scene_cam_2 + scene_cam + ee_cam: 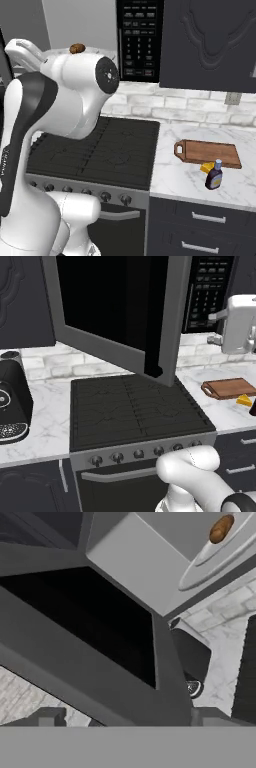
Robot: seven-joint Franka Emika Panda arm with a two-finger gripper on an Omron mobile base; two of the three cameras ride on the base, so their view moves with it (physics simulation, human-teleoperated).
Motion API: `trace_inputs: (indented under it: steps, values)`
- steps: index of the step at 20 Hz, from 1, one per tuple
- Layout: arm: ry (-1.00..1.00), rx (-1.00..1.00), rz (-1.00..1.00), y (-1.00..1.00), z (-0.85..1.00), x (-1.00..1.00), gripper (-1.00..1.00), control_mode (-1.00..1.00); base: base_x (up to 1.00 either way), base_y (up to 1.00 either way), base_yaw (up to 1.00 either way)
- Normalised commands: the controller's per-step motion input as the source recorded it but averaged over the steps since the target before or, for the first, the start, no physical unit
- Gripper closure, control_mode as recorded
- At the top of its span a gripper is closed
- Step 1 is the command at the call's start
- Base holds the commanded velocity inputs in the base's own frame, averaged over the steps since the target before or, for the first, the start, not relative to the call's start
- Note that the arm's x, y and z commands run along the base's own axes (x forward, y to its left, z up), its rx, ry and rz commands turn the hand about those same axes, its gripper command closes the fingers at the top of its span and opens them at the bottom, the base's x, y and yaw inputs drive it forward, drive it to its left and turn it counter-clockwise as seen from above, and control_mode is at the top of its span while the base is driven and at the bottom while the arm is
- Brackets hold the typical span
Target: Retrieve the reheated potato from the microwave, then place the potato, cheese, and condiment on the cutting board.
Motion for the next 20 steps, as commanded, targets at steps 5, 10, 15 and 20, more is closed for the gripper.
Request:
trace_inputs:
  steps: [5,10,15,20]
  values:
    - [0.02,0.07,0.12,0.25,-0.03,0.47,-1.00,-1.00,0.00,0.00,0.00]
    - [0.03,-0.01,0.00,0.20,0.00,0.42,-1.00,-1.00,0.00,0.00,0.00]
    - [0.20,0.00,0.05,0.28,0.00,0.23,-1.00,-1.00,0.00,0.00,0.00]
    - [0.26,0.09,0.23,0.35,0.00,0.05,-1.00,-1.00,0.00,0.00,0.00]
